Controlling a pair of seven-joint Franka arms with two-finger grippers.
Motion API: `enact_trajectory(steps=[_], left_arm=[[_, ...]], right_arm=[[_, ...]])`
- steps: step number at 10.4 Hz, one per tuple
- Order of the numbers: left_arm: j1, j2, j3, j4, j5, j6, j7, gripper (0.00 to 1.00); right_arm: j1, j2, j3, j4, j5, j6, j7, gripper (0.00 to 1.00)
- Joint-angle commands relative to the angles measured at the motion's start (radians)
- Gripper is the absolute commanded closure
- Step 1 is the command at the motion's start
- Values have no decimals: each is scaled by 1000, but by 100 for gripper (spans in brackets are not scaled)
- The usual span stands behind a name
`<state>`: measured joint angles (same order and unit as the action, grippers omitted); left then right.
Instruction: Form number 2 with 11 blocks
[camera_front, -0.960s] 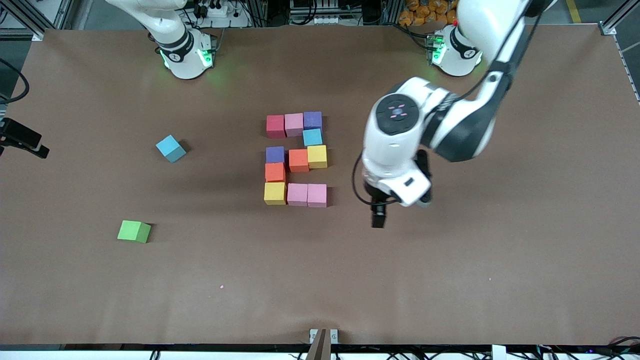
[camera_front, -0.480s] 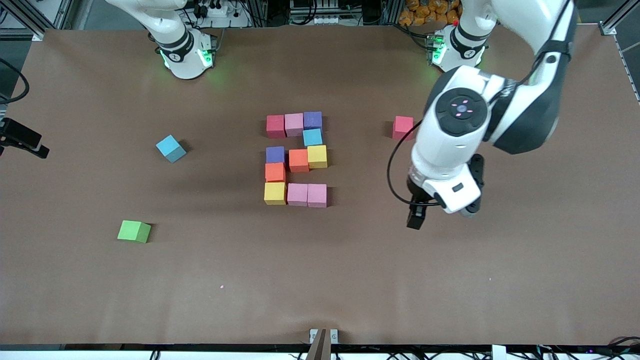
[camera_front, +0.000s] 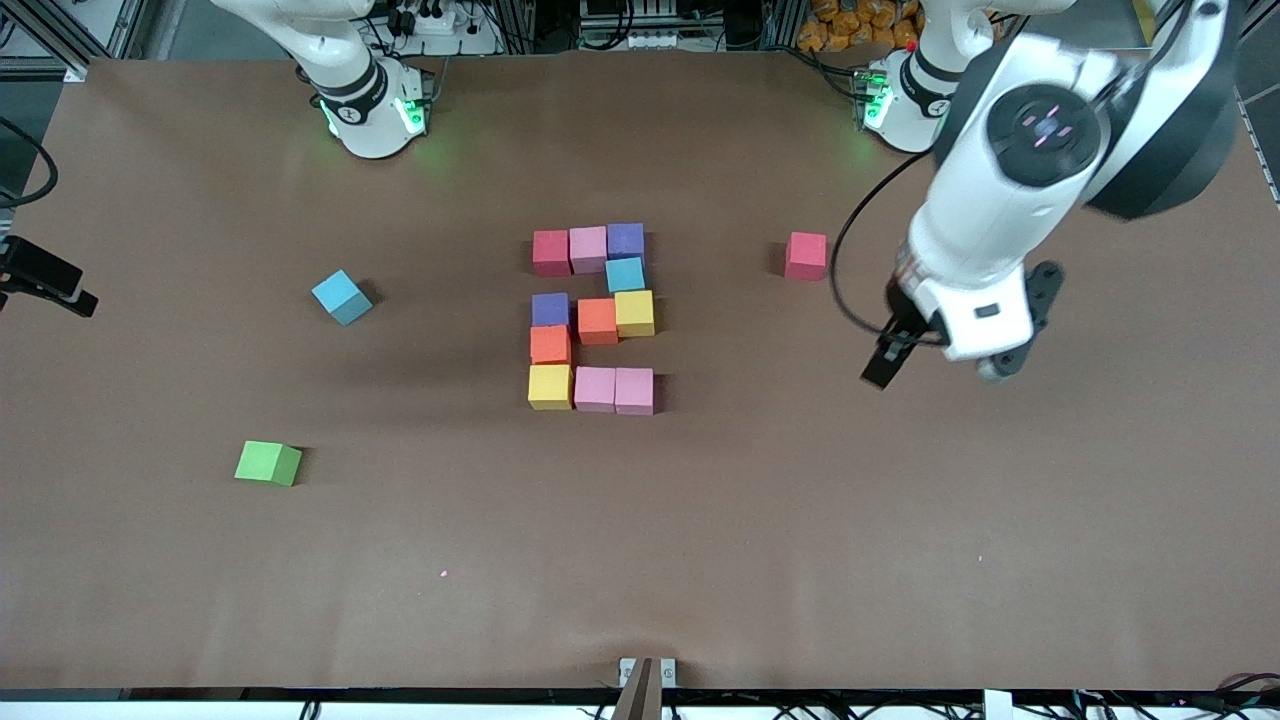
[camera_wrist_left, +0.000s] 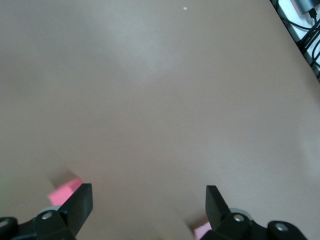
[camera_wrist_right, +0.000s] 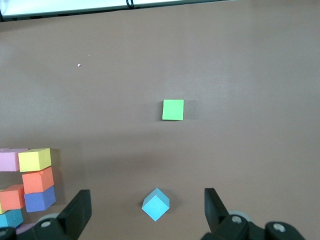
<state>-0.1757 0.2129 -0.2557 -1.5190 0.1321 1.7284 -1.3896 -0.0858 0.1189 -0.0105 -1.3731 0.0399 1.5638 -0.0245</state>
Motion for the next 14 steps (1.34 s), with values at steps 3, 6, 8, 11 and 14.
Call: enact_trajectory(steps=[3,6,8,11,14], left_arm=[[51,-202,84,-165,-48,11,378,0],[82,-211,113,-152,-36,10,718,0],[82,-207,122,-116,-35,-13,840,0],[84,-190,127,-38,-37,-111,1068,0],[104,-156,127,40,-43,-202,1298,0]], right_arm=[[-14,-5,7,-3,17,4,5,0],[-14,-5,7,-3,17,1,3,0],[-14,-5,7,-3,15,1,3,0],[-14,-5,7,-3,17,1,3,0],[-14,-5,7,-4,15,-1,3,0]])
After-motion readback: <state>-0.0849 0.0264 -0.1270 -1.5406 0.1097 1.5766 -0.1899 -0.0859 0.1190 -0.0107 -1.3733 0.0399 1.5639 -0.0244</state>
